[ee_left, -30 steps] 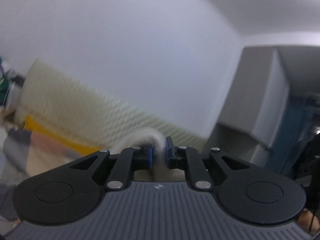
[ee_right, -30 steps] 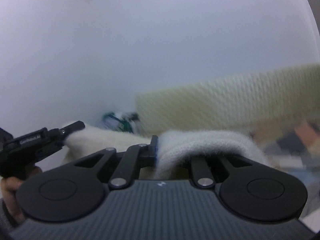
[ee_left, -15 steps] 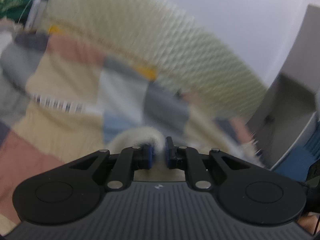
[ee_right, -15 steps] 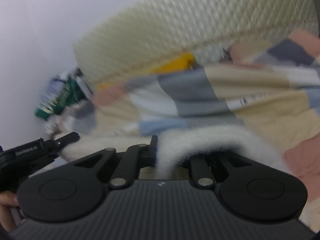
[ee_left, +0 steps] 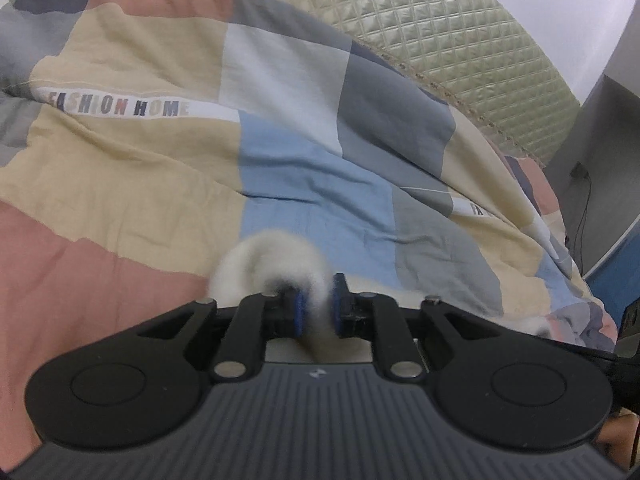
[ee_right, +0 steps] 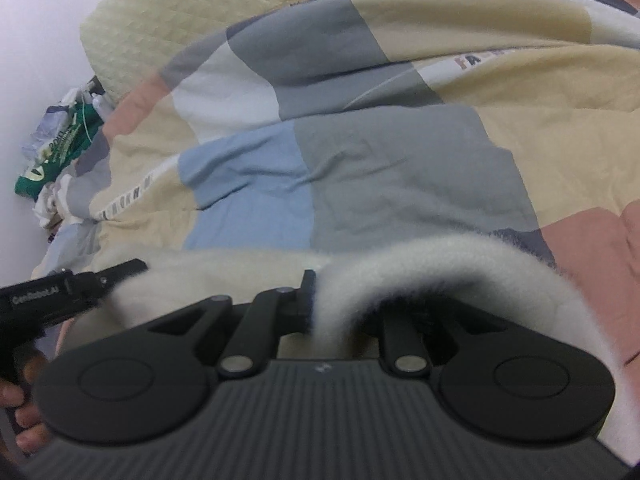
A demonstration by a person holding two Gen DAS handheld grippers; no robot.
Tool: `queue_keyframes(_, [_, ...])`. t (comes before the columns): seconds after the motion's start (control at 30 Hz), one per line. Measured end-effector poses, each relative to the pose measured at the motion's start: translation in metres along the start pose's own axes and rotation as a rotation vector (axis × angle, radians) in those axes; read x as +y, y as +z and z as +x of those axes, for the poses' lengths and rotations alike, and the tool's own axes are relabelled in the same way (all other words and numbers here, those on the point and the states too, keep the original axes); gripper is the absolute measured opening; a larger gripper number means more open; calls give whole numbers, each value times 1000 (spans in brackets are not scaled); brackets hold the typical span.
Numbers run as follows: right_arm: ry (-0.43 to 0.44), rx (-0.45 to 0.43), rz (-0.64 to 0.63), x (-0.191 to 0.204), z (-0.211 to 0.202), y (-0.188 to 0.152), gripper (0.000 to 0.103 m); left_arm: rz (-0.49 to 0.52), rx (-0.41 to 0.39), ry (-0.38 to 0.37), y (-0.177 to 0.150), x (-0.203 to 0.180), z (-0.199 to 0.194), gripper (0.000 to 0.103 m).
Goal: Fold large clothes
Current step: 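Lay the sweater flat on the duvet and open both grippers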
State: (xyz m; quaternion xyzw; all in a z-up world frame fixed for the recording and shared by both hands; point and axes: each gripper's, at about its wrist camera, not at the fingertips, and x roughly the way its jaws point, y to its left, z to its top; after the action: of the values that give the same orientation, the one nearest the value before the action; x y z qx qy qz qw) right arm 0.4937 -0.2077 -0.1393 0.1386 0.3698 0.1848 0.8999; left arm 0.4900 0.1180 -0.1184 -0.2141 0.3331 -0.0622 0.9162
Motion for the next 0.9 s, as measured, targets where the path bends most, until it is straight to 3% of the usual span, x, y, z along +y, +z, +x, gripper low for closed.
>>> queue_keyframes(0.03, [2, -6, 3, 1, -4, 1, 22, -4, 11, 3, 5, -5, -5, 26])
queue_keyframes(0.1, [28, -15, -4, 7, -17, 1, 48, 8, 11, 1, 5, -12, -25, 40])
queue_keyframes(0.13, [43, -19, -9, 9, -19, 2, 54, 19, 3, 7, 2, -15, -36, 47])
queue_keyframes(0.17, [50, -28, -15, 14, -27, 1, 60, 34, -13, 11, 0, -20, -48, 48])
queue_keyframes(0.53, [64, -136, -83, 79, -149, -28, 60, 86, -57, 84, -47, -56, -195, 48])
queue_keyframes(0.9, [24, -212, -136, 115, -282, -108, 60, 87, -92, 24, -138, -110, -326, 48])
